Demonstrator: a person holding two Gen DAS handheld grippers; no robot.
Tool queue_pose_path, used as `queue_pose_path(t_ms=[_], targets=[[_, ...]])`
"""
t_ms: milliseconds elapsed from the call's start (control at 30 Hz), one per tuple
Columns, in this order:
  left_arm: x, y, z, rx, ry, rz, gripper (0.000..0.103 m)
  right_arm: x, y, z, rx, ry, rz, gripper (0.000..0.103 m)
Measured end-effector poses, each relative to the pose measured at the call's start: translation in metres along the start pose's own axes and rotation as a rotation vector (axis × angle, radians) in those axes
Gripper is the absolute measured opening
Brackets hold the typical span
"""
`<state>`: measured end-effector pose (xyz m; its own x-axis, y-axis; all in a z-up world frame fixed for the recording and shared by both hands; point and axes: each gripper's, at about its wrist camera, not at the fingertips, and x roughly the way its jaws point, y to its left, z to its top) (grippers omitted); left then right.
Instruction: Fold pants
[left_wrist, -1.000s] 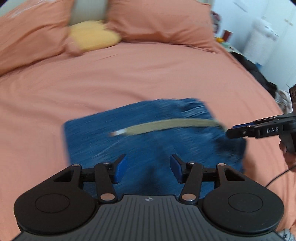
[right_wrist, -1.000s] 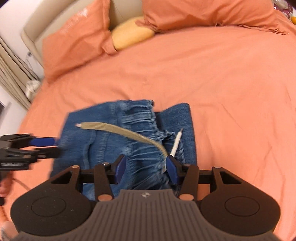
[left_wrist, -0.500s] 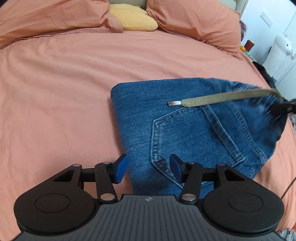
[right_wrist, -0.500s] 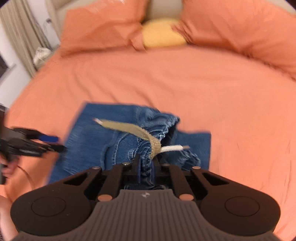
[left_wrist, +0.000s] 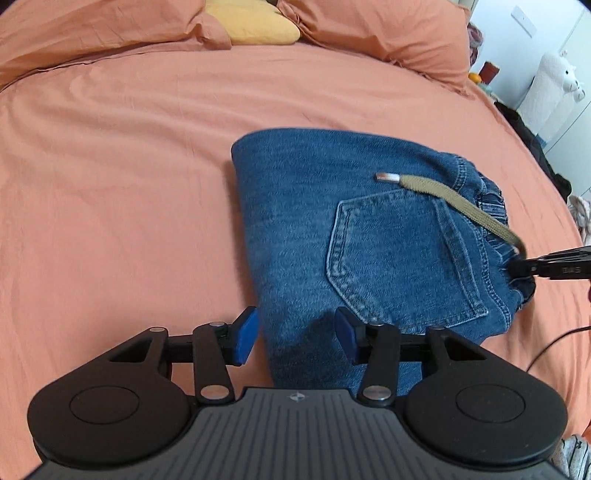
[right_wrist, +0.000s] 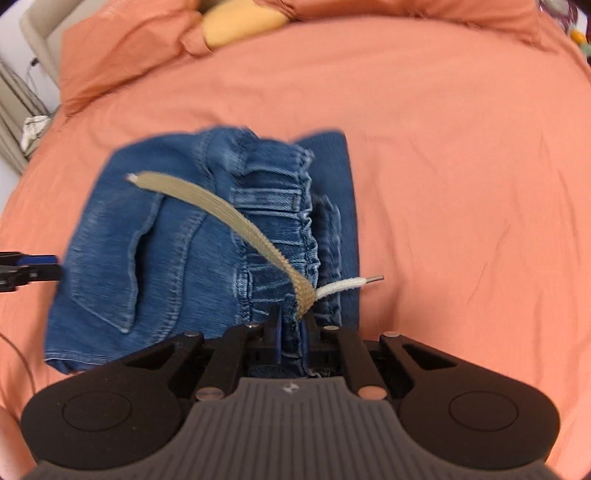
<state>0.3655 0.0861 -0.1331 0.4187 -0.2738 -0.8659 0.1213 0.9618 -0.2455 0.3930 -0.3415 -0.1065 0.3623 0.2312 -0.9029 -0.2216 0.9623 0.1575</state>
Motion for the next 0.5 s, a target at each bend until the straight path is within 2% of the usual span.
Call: queue_pose_path(t_ms=[133,167,233,300,333,433,500], targets=[[-0.001,-0.001,0.002,0.004,-0.004,0.024,0.055,0.018,-0.001,0.003,0.02,0.031,-0.017,0.007],[-0.003,-0.002,0.004,0.007,-0.015,0.024,0.055,0.016,0.0,0.006,0.015,0.026,-0.01,0.011],[-0.008,-0.005,0.008,0.014,-0.044,0.022,0.057,0.005,0.001,0.01,0.006,0.004,-0.006,0.023],[-0.011,-0.006,0.014,0.014,-0.07,0.021,0.06,-0.009,-0.004,0.016,0.048,-0.038,0.033,0.048],[-0.011,-0.005,0.017,0.006,-0.079,0.022,0.06,-0.014,-0.008,0.02,0.074,-0.065,0.063,0.052],[-0.006,-0.001,0.029,-0.047,-0.092,0.021,0.06,-0.015,-0.018,0.036,0.162,-0.118,0.125,0.055],[-0.003,0.003,0.033,-0.087,-0.1,0.013,0.06,-0.001,-0.025,0.045,0.232,-0.111,0.161,0.055]])
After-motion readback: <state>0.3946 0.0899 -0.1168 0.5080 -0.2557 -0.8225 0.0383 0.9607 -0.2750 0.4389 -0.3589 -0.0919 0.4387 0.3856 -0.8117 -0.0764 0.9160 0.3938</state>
